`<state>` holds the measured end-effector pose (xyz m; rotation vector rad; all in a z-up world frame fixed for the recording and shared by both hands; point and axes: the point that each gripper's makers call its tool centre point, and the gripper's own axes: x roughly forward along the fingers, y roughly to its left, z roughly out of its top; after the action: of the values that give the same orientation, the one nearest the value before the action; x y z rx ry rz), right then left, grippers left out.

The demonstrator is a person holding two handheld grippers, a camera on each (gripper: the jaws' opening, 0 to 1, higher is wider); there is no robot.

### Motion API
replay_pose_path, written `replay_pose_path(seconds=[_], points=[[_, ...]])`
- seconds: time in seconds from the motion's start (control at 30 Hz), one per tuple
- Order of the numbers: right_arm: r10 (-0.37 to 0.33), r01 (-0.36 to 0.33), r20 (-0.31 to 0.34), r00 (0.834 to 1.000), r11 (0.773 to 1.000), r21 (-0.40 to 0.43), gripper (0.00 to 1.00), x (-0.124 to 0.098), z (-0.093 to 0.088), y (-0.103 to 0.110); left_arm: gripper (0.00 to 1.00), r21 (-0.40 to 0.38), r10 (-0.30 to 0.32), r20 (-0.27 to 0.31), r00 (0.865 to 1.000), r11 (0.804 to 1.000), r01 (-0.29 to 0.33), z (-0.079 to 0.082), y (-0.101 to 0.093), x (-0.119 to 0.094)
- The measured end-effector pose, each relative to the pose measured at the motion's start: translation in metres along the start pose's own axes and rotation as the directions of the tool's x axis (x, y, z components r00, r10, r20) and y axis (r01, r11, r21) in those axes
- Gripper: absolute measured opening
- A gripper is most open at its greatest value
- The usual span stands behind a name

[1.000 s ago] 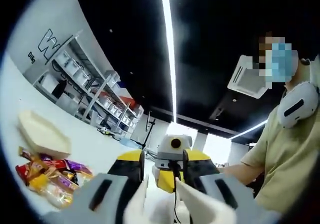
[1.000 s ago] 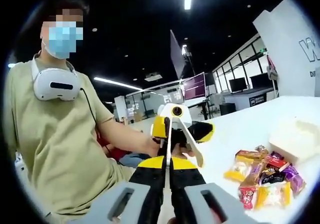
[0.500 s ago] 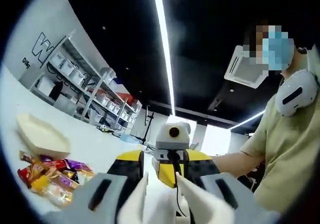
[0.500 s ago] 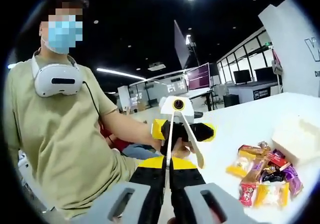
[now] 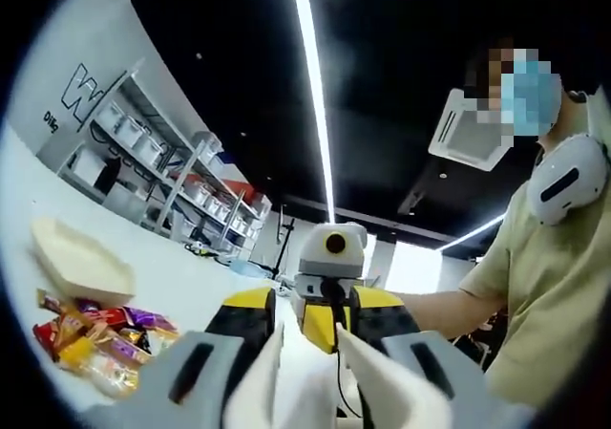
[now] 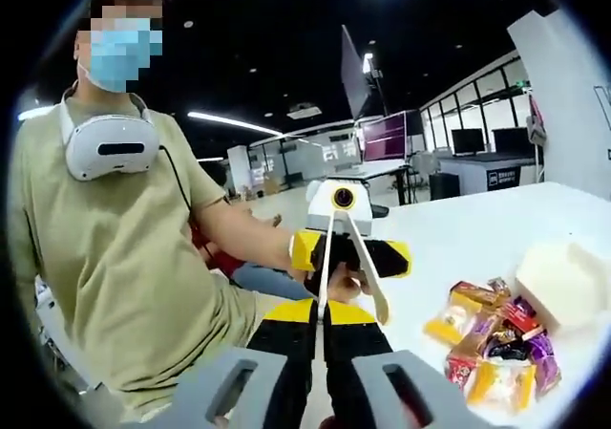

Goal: Place the target food into the container with the food tongs after gripping and lifting it, then release it inside without dropping or visibly crushing the food.

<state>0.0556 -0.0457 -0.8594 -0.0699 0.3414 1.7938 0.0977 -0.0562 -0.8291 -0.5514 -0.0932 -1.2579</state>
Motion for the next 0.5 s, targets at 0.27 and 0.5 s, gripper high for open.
replay_pose_path(seconds=[0.27,0.5], points=[[0.001,-0.001,-0.006,1.000,1.000,-0.011,0.00,-0.0004,0.0009,-0.0013,0.29,0.003,0.002,-0.007,1.000,1.000,-0.002,-0.0016,0.0006,-0.0018],[-0.002,0.002,-0.005,1.000,1.000,-0.013,0.00,-0.0017,0.0015,-0.0020,0.29,0.016,0.005,-0.035,0.999,1.000,-0.004,-0.0058,0.0008,-0.0025]])
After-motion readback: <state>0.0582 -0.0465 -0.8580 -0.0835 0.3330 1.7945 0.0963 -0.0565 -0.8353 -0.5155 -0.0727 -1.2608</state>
